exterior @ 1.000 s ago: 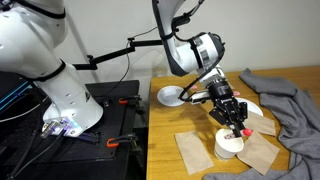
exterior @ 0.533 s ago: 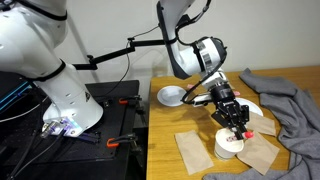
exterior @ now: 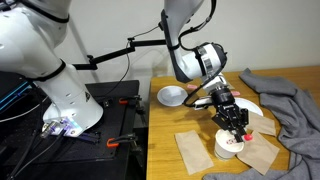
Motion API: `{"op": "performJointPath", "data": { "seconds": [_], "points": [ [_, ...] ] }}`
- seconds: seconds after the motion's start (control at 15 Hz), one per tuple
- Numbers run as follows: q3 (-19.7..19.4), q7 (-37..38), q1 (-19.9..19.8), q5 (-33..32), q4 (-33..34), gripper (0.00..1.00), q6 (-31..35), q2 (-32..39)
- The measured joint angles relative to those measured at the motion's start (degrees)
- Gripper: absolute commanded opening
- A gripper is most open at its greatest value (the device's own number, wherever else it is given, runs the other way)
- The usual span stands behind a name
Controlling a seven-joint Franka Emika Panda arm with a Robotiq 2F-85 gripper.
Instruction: Put the marker in the cup
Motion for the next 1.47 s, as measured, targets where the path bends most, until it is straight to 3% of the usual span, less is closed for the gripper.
{"op": "performJointPath", "data": {
  "seconds": [0.53, 0.6, 0.67, 1.13, 1.47],
  "points": [
    [0.11, 0.00, 0.79, 1.04, 3.29, 0.07, -0.88, 3.45],
    [0.11, 0.00, 0.91, 1.14, 3.80, 0.45, -1.11, 3.78],
    [0.12, 0.00, 1.02, 1.26, 4.19, 0.46, -1.29, 4.05],
    [0.19, 0.00, 1.66, 2.29, 6.33, 0.97, -3.40, 4.36],
    [0.33, -0.03, 2.73, 2.37, 6.69, 1.00, -6.37, -0.86]
  ]
}}
